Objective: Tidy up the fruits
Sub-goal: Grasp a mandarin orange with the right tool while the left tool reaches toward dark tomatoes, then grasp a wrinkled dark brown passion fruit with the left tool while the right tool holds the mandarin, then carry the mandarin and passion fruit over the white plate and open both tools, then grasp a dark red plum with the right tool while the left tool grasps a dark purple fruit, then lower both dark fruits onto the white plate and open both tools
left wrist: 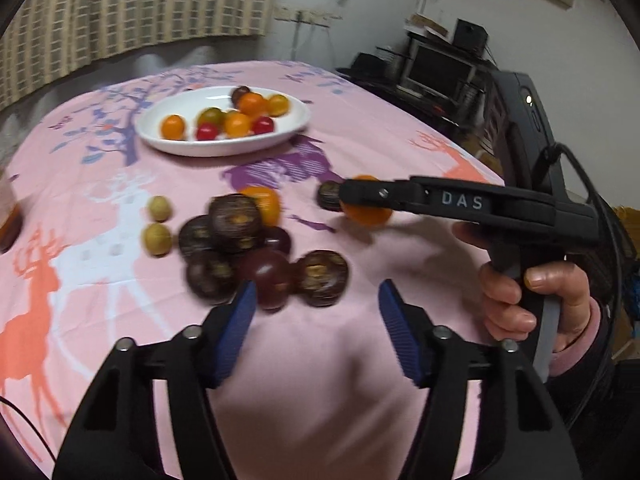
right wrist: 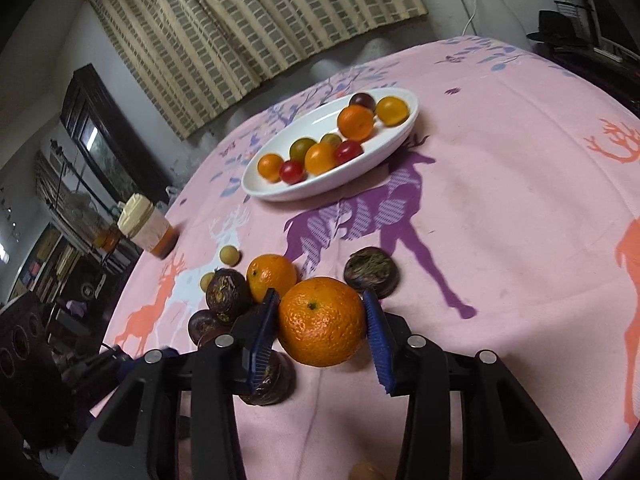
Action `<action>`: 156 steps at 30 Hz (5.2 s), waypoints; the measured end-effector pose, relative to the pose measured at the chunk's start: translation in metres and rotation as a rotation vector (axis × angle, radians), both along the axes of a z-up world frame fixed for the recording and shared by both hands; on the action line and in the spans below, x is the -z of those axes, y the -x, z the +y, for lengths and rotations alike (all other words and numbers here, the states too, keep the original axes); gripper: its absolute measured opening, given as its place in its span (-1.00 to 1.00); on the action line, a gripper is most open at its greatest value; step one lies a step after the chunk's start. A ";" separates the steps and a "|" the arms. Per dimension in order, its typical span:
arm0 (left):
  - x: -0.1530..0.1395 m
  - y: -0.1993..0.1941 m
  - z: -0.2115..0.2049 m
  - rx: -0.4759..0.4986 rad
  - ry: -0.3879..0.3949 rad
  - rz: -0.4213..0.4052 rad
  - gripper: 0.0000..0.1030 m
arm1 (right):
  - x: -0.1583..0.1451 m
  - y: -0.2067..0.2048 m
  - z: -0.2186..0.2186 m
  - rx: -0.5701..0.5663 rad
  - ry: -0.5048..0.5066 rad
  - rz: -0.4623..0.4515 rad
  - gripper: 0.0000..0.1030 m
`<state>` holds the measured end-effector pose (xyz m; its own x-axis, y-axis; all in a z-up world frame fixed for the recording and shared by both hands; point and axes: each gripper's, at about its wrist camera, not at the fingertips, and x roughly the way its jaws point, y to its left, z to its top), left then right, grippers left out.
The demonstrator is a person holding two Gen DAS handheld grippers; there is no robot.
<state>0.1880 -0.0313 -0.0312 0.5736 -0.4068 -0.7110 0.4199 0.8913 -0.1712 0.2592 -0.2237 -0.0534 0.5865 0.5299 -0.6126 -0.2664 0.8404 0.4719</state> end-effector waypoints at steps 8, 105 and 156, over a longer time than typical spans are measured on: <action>0.013 -0.014 -0.036 0.028 -0.078 0.067 -0.09 | 0.001 0.004 -0.018 0.020 -0.045 -0.002 -0.15; -0.023 -0.060 0.124 -0.428 0.003 -0.055 0.90 | 0.013 0.000 0.085 -0.243 0.098 0.091 -0.26; -0.028 -0.265 0.043 -0.273 -0.014 0.087 0.31 | -0.025 -0.169 0.038 0.021 0.149 -0.111 0.57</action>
